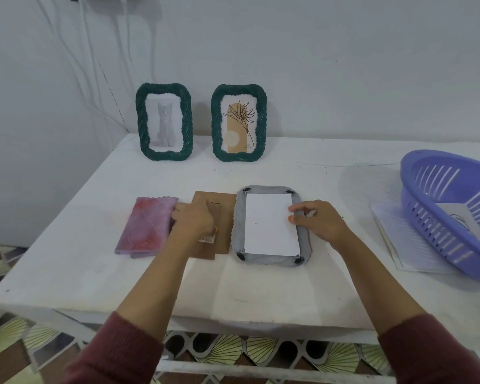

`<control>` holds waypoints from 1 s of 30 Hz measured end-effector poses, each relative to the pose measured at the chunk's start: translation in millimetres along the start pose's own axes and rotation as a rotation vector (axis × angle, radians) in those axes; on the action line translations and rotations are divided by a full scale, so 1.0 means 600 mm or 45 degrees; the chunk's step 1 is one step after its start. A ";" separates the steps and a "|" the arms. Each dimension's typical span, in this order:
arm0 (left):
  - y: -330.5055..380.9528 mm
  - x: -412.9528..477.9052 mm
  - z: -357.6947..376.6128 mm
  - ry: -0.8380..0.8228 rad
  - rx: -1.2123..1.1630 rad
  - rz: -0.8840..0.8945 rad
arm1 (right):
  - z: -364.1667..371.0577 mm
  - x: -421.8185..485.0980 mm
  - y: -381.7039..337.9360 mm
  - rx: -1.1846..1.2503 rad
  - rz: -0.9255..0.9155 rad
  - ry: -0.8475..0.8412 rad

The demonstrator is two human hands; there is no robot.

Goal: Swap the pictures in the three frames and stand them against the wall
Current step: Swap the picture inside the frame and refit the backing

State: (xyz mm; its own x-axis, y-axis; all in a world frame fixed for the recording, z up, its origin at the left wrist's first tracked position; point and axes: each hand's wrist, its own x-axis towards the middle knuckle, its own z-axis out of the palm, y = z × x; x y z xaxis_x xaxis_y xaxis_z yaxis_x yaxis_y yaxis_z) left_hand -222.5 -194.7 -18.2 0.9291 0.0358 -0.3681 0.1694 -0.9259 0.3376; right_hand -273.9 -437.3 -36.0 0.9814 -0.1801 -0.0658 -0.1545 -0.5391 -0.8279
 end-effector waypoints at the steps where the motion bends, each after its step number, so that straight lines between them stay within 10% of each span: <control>1: -0.001 0.002 -0.002 -0.015 -0.022 -0.005 | 0.000 0.000 0.000 0.020 0.001 0.002; 17: -0.030 -0.026 -0.095 0.250 -0.877 0.151 | -0.007 -0.008 -0.016 0.006 -0.035 0.253; 30: 0.081 -0.043 0.008 -0.232 -1.200 0.231 | -0.013 -0.031 -0.056 0.370 0.152 -0.042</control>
State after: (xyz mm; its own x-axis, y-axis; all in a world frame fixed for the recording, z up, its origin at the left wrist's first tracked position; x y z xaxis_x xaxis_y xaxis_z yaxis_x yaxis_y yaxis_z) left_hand -239.8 -242.2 3.2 0.9154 -0.2099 -0.3436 0.2958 -0.2284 0.9276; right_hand -288.0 -422.2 -2.8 0.9621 -0.1988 -0.1865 -0.2348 -0.2569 -0.9375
